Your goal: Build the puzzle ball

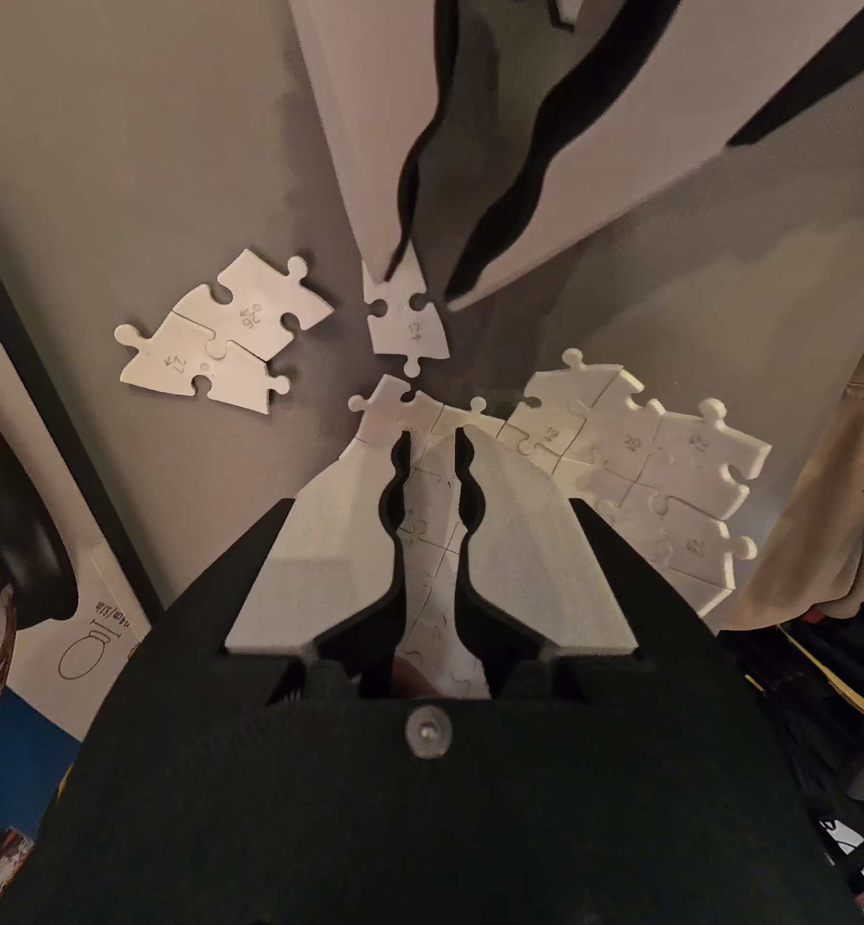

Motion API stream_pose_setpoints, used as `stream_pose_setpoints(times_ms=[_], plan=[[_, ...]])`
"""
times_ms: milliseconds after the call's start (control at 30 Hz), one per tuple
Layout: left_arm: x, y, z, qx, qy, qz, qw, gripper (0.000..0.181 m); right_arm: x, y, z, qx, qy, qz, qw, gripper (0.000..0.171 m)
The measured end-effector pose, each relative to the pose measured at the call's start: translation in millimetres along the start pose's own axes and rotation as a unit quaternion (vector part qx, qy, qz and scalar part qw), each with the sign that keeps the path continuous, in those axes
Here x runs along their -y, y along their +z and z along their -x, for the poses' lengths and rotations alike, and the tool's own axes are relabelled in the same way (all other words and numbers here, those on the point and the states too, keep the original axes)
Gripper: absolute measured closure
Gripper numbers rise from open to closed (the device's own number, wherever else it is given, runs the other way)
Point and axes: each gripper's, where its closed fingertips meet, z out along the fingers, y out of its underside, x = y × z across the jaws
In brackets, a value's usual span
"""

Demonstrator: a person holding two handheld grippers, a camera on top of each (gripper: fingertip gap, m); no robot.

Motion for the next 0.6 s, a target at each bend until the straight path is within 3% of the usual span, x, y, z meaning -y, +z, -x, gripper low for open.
stream_pose_setpoints(times_ms=[67, 267, 400, 600], plan=[[0, 0, 0, -0.001, 0.002, 0.003, 1.000, 0.165, -5, 5, 2, 0.008, -0.025, 0.013, 1.000, 0.148], [1, 0, -1, -0.004, 0.005, 0.007, 1.000, 0.165, -9, 9, -5, 0.007, -0.081, 0.021, 0.996, 0.139], [1, 0, -1, -0.005, 0.005, 0.007, 1.000, 0.164, -14, 8, -11, 0.017, -0.073, 0.025, 0.997, 0.140], [1, 0, -1, -0.008, 0.001, 0.011, 1.000, 0.164, -13, 9, -10, 0.011, -0.036, 0.013, 0.999, 0.154]])
